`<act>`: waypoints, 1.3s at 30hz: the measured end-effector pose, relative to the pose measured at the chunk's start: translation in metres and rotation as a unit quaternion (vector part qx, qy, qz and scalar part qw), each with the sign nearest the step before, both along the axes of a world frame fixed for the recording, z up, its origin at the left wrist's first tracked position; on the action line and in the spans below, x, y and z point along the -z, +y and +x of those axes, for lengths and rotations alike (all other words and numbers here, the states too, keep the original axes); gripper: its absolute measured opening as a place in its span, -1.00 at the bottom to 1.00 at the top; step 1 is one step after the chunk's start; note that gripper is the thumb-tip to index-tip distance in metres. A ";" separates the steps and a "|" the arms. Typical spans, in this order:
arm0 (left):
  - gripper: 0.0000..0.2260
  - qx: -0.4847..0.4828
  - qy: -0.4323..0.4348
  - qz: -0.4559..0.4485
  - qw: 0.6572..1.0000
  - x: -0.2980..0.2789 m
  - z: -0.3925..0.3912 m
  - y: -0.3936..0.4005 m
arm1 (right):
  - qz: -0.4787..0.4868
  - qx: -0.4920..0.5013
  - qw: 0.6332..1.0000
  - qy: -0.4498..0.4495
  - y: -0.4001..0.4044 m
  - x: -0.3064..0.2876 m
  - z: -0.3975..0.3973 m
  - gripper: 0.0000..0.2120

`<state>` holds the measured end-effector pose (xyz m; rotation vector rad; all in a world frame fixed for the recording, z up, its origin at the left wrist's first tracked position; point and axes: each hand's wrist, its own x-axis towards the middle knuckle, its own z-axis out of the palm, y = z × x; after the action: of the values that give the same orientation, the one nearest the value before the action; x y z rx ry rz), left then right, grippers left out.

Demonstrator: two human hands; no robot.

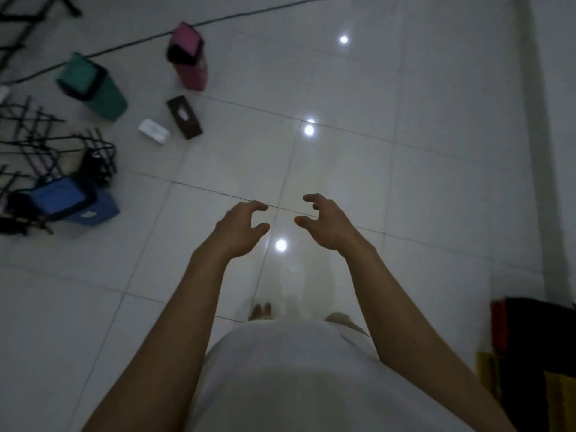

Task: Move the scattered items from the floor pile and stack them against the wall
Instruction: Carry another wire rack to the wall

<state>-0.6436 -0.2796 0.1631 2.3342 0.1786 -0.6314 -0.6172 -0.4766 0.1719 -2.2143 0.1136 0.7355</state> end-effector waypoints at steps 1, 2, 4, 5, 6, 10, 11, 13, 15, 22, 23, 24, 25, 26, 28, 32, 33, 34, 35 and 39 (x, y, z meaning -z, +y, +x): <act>-0.58 -0.022 -0.004 0.008 1.000 -0.002 -0.001 0.023 | 0.003 -0.021 1.000 -0.002 0.024 -0.001 0.006 -0.45; -0.58 -0.046 -0.009 0.012 0.999 -0.002 -0.004 0.042 | 0.006 -0.040 0.999 -0.006 0.045 -0.001 0.010 -0.45; -0.58 -0.087 -0.014 0.008 0.996 -0.004 -0.012 0.077 | 0.009 -0.076 0.997 -0.009 0.085 0.000 0.016 -0.45; -0.58 -0.106 -0.014 0.004 0.994 -0.004 -0.016 0.093 | 0.010 -0.096 0.995 -0.007 0.103 0.000 0.018 -0.45; -0.58 -0.127 -0.013 -0.002 0.992 -0.003 -0.020 0.109 | 0.010 -0.117 0.993 -0.003 0.120 0.000 0.021 -0.45; -0.57 -0.213 -0.009 -0.035 0.976 0.003 -0.034 0.154 | -0.003 -0.187 0.982 0.011 0.174 0.003 0.037 -0.45; -0.57 -0.232 -0.005 -0.044 0.972 0.005 -0.037 0.162 | -0.007 -0.205 0.979 0.013 0.185 0.004 0.043 -0.45; -0.57 -0.267 0.000 -0.054 0.962 0.008 -0.039 0.176 | -0.011 -0.236 0.972 0.016 0.207 0.006 0.055 -0.45; -0.59 -0.299 0.003 -0.057 0.953 0.012 -0.040 0.189 | -0.011 -0.261 0.965 0.022 0.230 0.009 0.067 -0.46; -0.60 -0.390 -0.006 -0.053 0.919 0.014 -0.001 0.243 | 0.001 -0.365 0.930 0.040 0.319 0.020 0.133 -0.45; -0.60 -0.401 -0.011 -0.055 0.914 0.012 0.008 0.252 | 0.001 -0.378 0.925 0.041 0.332 0.018 0.145 -0.44; -0.60 -0.413 -0.020 -0.056 0.909 0.010 0.019 0.261 | 0.002 -0.391 0.920 0.036 0.345 0.015 0.159 -0.44; -0.61 -0.423 -0.031 -0.058 0.904 0.008 0.030 0.271 | 0.004 -0.400 0.916 0.029 0.359 0.012 0.174 -0.44; -0.61 -0.432 -0.043 -0.059 0.899 0.007 0.040 0.279 | 0.008 -0.405 0.914 0.021 0.372 0.009 0.187 -0.45; -0.61 -0.447 -0.060 -0.066 0.890 0.005 0.056 0.293 | 0.016 -0.407 0.913 0.009 0.394 0.004 0.209 -0.46; -0.63 -0.479 -0.060 -0.077 0.872 0.010 0.076 0.313 | 0.026 -0.433 0.901 0.007 0.429 0.005 0.234 -0.47; -0.63 -0.482 -0.054 -0.074 0.871 0.013 0.079 0.317 | 0.024 -0.441 0.897 0.011 0.436 0.008 0.237 -0.46; -0.63 -0.484 -0.049 -0.071 0.871 0.014 0.082 0.322 | 0.023 -0.448 0.894 0.014 0.442 0.011 0.240 -0.46; -0.63 -0.486 -0.047 -0.068 0.870 0.016 0.084 0.327 | 0.024 -0.452 0.891 0.018 0.448 0.013 0.242 -0.46; -0.64 -0.503 -0.050 -0.061 0.861 0.016 0.088 0.350 | 0.017 -0.469 0.882 0.032 0.473 0.020 0.249 -0.46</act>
<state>-0.5557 0.0707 0.1472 1.7832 1.1697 0.0169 -0.3683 -0.0036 0.1515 -2.1391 -0.9998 1.2927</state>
